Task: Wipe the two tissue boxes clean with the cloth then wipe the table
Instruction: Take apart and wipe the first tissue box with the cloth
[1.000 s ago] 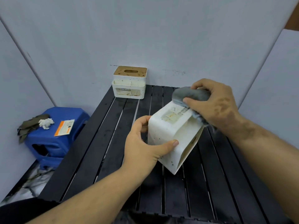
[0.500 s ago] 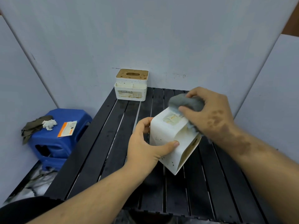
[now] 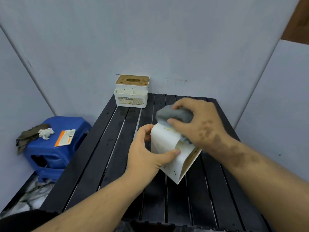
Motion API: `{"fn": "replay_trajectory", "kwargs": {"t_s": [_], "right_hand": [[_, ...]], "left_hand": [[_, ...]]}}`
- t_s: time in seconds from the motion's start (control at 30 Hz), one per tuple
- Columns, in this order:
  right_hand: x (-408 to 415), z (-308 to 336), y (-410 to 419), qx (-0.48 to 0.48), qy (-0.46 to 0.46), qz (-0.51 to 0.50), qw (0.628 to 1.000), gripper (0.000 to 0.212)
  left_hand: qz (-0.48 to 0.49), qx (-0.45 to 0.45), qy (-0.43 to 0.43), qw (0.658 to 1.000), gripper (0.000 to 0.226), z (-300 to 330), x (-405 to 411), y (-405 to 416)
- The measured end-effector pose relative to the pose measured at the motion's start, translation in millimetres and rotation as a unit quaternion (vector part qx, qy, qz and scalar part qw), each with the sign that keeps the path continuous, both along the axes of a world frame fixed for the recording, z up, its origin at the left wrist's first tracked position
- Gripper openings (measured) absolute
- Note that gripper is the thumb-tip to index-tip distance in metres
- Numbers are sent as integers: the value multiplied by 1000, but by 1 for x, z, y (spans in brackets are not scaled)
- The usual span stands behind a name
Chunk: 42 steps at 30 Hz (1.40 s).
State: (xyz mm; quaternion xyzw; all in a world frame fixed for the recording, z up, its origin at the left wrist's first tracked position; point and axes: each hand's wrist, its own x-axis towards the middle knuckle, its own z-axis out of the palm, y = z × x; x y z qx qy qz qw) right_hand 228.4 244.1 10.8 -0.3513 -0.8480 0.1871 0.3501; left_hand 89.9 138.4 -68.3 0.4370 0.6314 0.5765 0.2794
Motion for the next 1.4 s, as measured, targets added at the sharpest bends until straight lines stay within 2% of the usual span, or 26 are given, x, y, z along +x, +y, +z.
{"fn": "replay_trajectory", "kwargs": {"t_s": [0.03,0.1,0.17,0.27,0.4,0.57,0.63,0.77,0.87,0.97,1.07,1.13,1.23,1.3,1.4], "right_hand": [[-3,1,-4,8,-21,28,999,20],[2,4,5,-83,26,49,995,19],[16,5,30,-155,98,-3,983,19],[34,-3,61,-198,135,-66,969,13],[36,-24,77,-332,203,-52,920,19],[33,-25,83,-401,224,-41,887,21],[32,-20,84,-377,188,-42,906,18],[25,-4,74,-217,62,-31,974,13],[14,4,60,-105,3,-26,994,18],[4,4,36,5,-102,-40,994,27],[-2,3,4,32,-94,62,993,28],[2,4,-2,9,-59,98,993,27],[10,4,2,-11,2,64,998,26],[6,-1,-10,28,-15,26,999,28],[5,-6,-36,47,-24,30,998,32]], "left_hand": [[1,0,3,1000,69,0,0,0],[2,-1,6,1000,68,1,1,-1],[1,0,7,1000,68,2,1,-1],[-7,-5,11,1000,70,2,2,-2],[-14,-6,16,1000,73,0,-1,-2],[-23,-2,27,999,71,1,-2,-1],[-26,-6,29,999,71,2,-2,-1],[-23,-12,37,999,72,3,-4,-1],[-15,-5,45,999,70,3,-2,-1],[0,3,53,999,68,2,2,-1],[9,14,51,999,73,1,7,0],[9,22,36,999,75,1,9,1],[0,16,37,999,72,2,11,3],[-1,19,26,999,77,0,13,5],[6,20,2,1000,76,-5,16,6]]}}
